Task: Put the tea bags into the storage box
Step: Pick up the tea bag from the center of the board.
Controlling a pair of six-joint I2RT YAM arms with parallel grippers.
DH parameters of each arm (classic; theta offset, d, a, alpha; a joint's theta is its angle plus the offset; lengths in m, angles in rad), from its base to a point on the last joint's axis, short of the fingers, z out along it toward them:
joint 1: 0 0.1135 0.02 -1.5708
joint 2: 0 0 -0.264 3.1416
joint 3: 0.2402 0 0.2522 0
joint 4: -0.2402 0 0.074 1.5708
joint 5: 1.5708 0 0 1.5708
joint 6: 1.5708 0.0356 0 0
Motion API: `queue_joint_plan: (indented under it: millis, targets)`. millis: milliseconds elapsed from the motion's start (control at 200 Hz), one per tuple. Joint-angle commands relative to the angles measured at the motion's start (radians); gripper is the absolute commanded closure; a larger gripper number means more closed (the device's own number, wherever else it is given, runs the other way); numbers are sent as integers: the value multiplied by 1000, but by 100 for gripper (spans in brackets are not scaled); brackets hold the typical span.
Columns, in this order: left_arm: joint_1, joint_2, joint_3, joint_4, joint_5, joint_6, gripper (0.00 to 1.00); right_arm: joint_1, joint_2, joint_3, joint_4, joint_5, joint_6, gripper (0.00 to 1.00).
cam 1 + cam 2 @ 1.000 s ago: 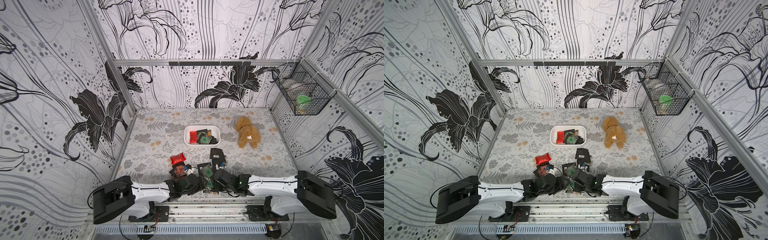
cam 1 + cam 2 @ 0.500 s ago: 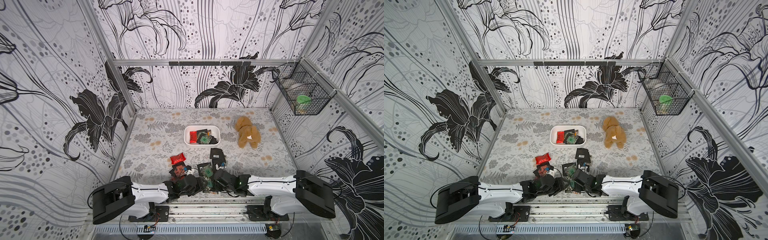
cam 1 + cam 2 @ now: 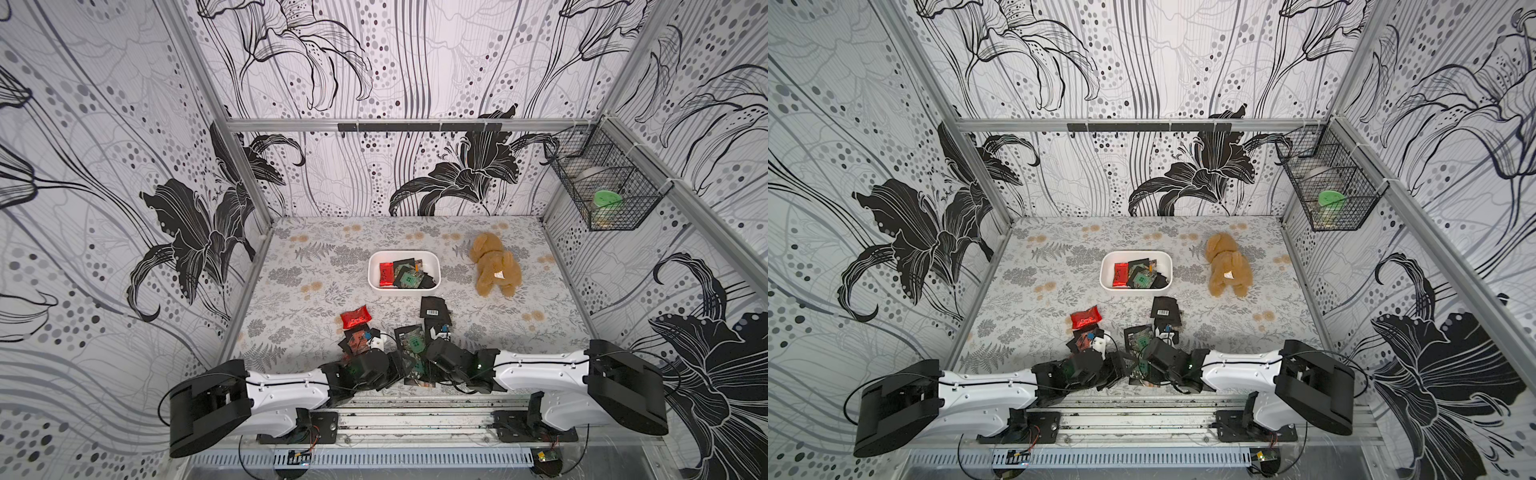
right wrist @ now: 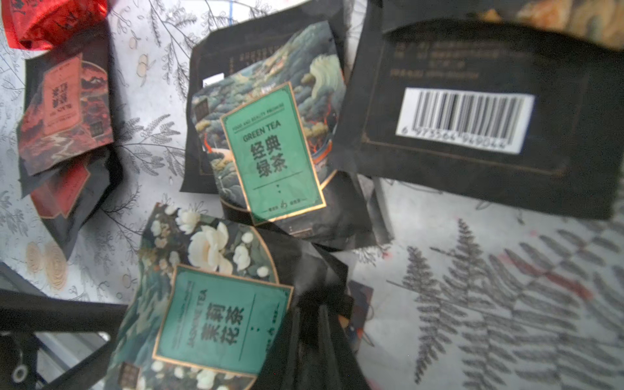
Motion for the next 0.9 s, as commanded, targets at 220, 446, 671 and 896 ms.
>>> queue_joint_plan:
  millis: [220, 446, 671, 896]
  targets:
    - [-8, 193, 47, 208, 112, 2, 70, 6, -1, -15, -19, 8, 4, 83]
    - [-8, 215, 58, 215, 119, 2, 85, 8, -42, -28, -35, 26, 1, 83]
    - [-7, 106, 60, 32, 40, 17, 100, 7, -157, -41, -101, 120, -56, 79]
    - [-6, -91, 142, -293, -128, 61, 100, -18, -321, -10, -236, 234, -178, 60]
